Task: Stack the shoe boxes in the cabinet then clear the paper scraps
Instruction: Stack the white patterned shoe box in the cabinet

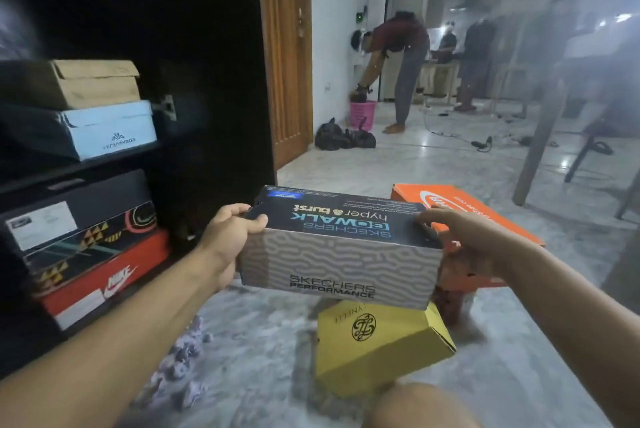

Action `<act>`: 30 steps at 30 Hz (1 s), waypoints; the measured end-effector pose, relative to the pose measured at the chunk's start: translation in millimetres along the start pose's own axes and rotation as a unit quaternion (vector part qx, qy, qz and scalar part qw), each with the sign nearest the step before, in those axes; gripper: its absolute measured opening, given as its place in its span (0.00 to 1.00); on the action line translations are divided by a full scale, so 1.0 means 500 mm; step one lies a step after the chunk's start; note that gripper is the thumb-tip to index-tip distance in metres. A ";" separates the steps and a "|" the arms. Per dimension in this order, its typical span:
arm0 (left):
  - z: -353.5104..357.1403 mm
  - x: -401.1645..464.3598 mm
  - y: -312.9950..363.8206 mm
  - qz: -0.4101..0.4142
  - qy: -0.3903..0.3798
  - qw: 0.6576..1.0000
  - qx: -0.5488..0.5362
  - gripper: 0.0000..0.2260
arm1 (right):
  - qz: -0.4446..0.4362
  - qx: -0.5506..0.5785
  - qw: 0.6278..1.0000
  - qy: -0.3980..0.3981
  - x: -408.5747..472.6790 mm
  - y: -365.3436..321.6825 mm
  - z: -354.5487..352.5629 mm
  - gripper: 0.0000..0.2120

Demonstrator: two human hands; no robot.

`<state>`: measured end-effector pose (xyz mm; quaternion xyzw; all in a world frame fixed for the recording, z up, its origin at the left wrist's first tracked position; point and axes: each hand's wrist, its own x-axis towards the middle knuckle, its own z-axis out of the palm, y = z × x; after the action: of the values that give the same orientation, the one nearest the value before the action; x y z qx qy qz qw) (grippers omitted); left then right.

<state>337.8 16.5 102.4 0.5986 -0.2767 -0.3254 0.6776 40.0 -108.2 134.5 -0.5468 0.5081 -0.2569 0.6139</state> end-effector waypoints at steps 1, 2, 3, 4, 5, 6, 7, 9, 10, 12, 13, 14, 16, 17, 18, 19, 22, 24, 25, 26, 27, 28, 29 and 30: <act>-0.015 0.005 0.016 0.011 0.003 1.000 0.003 0.13 | -0.004 -0.003 1.000 -0.021 0.007 -0.011 0.015 0.14; -0.030 0.007 0.033 0.022 0.005 1.000 0.009 0.12 | -0.008 -0.006 0.999 -0.035 0.016 -0.021 0.030 0.16; -0.046 0.011 0.050 0.032 0.008 0.999 0.014 0.12 | -0.013 -0.007 0.999 -0.044 0.025 -0.032 0.045 0.17; -0.063 0.016 0.065 0.044 0.013 0.999 0.016 0.13 | -0.018 -0.004 0.998 -0.056 0.034 -0.044 0.060 0.17; -0.079 0.019 0.080 0.057 0.020 0.998 0.012 0.15 | -0.022 0.000 0.998 -0.065 0.045 -0.056 0.074 0.18; -0.095 0.022 0.094 0.069 0.027 0.997 0.003 0.19 | -0.026 0.001 0.997 -0.079 0.054 -0.069 0.087 0.18; -0.110 0.022 0.108 0.078 0.035 0.996 -0.005 0.22 | -0.033 -0.001 0.995 -0.090 0.062 -0.083 0.100 0.18; -0.139 0.027 0.137 0.090 0.066 0.994 -0.018 0.26 | -0.057 -0.010 0.993 -0.108 0.077 -0.112 0.132 0.20; -0.154 0.036 0.150 0.096 0.087 0.991 -0.024 0.27 | -0.067 -0.014 0.991 -0.111 0.081 -0.128 0.149 0.20; -0.184 0.054 0.177 0.104 0.129 0.985 -0.037 0.21 | -0.090 -0.018 0.988 -0.127 0.080 -0.162 0.189 0.17; -0.199 0.066 0.191 0.107 0.158 0.981 -0.041 0.18 | -0.103 -0.008 0.985 -0.140 0.075 -0.180 0.210 0.16; -0.213 0.078 0.205 0.113 0.191 0.974 -0.043 0.16 | -0.117 0.004 0.980 -0.159 0.071 -0.197 0.233 0.16; -0.240 0.102 0.234 0.127 0.275 0.952 -0.044 0.15 | -0.146 0.024 0.968 -0.202 0.064 -0.230 0.280 0.17; -0.251 0.114 0.251 0.131 0.311 0.941 -0.042 0.15 | -0.157 0.031 0.963 -0.215 0.063 -0.245 0.302 0.18; -0.263 0.129 0.268 0.134 0.333 0.932 -0.047 0.15 | -0.166 0.037 0.960 -0.222 0.062 -0.259 0.325 0.19; -0.274 0.143 0.287 0.141 0.345 0.926 -0.056 0.15 | -0.176 0.045 0.957 -0.225 0.066 -0.273 0.348 0.22; -0.301 0.176 0.348 0.173 0.343 0.922 -0.050 0.18 | -0.201 0.073 0.952 -0.217 0.083 -0.323 0.418 0.31; -0.315 0.199 0.392 0.186 0.317 0.930 -0.001 0.30 | -0.212 0.083 0.952 -0.205 0.098 -0.361 0.467 0.34; -0.323 0.211 0.416 0.186 0.300 0.936 0.019 0.35 | -0.216 0.089 0.951 -0.200 0.104 -0.381 0.492 0.34; -0.330 0.227 0.443 0.181 0.282 0.942 0.030 0.38 | -0.219 0.097 0.951 -0.197 0.109 -0.401 0.516 0.34; -0.336 0.238 0.469 0.176 0.266 0.947 0.033 0.40 | -0.220 0.104 0.950 -0.194 0.115 -0.421 0.540 0.33; -0.346 0.254 0.493 0.166 0.259 0.951 0.040 0.41 | -0.220 0.112 0.949 -0.194 0.119 -0.442 0.563 0.33; -0.356 0.273 0.513 0.165 0.257 0.951 0.045 0.40 | -0.220 0.123 0.948 -0.195 0.124 -0.463 0.585 0.32; -0.363 0.290 0.530 0.171 0.256 0.950 0.046 0.38 | -0.219 0.135 0.946 -0.198 0.130 -0.483 0.609 0.33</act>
<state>597.7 37.7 339.5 0.6362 -0.2071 -0.0274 0.7427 396.2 -105.0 302.7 -0.5966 0.2046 -0.3383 0.6984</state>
